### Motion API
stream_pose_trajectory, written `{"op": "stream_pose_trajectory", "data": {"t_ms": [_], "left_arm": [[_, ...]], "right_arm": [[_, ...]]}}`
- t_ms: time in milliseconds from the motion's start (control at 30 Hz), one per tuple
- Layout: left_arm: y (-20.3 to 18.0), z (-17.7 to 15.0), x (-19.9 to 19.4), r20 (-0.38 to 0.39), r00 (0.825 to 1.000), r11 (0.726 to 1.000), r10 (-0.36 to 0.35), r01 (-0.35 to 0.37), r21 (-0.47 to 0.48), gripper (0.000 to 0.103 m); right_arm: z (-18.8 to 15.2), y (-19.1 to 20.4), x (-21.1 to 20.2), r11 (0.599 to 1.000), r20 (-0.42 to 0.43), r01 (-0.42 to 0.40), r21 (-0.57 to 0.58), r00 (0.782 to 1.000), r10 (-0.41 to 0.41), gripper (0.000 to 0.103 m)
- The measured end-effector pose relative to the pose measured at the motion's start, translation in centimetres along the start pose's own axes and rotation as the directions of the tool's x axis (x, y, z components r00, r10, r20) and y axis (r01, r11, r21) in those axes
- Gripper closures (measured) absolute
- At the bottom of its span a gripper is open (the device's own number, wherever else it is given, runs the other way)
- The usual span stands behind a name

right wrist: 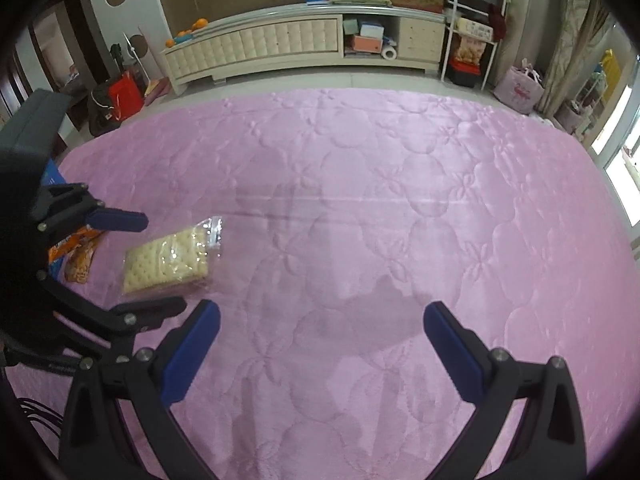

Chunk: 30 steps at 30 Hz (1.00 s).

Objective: Organize snacks
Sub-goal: 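Lower the left tool onto the small clear cracker pack and grasp it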

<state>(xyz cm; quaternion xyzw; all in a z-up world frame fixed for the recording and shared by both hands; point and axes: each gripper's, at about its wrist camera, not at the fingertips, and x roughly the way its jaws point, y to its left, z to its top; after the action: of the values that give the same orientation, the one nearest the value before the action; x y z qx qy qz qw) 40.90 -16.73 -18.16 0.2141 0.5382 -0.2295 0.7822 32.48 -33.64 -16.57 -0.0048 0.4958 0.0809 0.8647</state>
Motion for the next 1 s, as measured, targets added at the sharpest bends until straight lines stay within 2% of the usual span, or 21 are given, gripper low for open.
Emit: {"op": "stream_pose_trajectory", "data": {"t_ms": [167, 200, 267, 333, 533, 700, 800, 1000], "left_arm": [[0.6, 0.5, 0.9, -0.018, 0.998, 0.998, -0.055, 0.055, -0.017, 0.027], [0.5, 0.4, 1.0, -0.025, 0.998, 0.998, -0.057, 0.057, -0.013, 0.033], [0.5, 0.4, 1.1, -0.031, 0.998, 0.998, -0.06, 0.06, -0.012, 0.036], [0.6, 0.5, 1.1, -0.034, 0.996, 0.996, -0.088, 0.087, -0.023, 0.046], [0.5, -0.1, 0.9, -0.036, 0.992, 0.991, -0.124, 0.121, -0.057, 0.048], [0.2, -1.4, -0.1, -0.022, 0.997, 0.994, -0.071, 0.069, -0.08, 0.054], [0.5, -2.7, -1.6, 0.005, 0.999, 0.993, -0.04, 0.041, -0.114, 0.058], [1.7, -5.3, -6.5, 0.108, 0.994, 0.98, 0.026, -0.004, -0.2, 0.058]], "right_arm": [[0.2, -0.4, -0.3, 1.0, 0.009, -0.016, 0.026, 1.0, 0.016, 0.0], [0.2, -0.7, -0.4, 0.999, 0.009, -0.022, 0.036, 1.0, 0.021, 0.0], [0.2, -1.0, -0.5, 0.998, 0.008, -0.032, 0.046, 0.999, 0.032, 0.0], [0.2, -1.0, -0.4, 0.998, 0.007, -0.035, 0.048, 0.999, 0.035, 0.0], [0.0, -1.7, 0.3, 0.996, -0.019, -0.04, 0.077, 0.999, 0.042, 0.0], [-0.2, -1.7, 0.8, 0.996, -0.052, -0.045, 0.079, 0.997, 0.049, 0.0], [-0.1, -1.2, 0.5, 0.994, -0.043, -0.061, 0.089, 0.997, 0.065, 0.0], [0.6, 1.1, -0.8, 0.994, -0.02, -0.098, 0.054, 0.995, 0.099, 0.0]]}}
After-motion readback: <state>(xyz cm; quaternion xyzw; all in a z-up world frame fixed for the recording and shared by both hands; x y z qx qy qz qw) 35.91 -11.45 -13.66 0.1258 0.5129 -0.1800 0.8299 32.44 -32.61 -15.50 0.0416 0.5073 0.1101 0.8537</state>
